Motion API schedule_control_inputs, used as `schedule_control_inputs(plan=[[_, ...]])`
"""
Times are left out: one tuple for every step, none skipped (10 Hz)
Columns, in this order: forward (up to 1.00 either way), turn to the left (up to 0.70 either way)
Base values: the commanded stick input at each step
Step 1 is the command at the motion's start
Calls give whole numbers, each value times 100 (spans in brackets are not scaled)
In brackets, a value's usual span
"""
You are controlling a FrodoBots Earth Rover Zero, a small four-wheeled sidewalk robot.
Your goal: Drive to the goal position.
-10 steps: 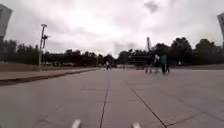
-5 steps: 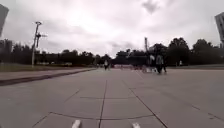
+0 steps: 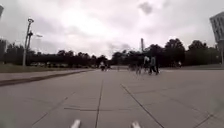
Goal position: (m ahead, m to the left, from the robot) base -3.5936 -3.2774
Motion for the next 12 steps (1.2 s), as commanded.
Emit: schedule_control_inputs(plan=[[100,0],[100,0],[100,0],[100,0],[100,0],[100,0],[100,0],[100,0],[100,0],[100,0],[100,4],[100,24]])
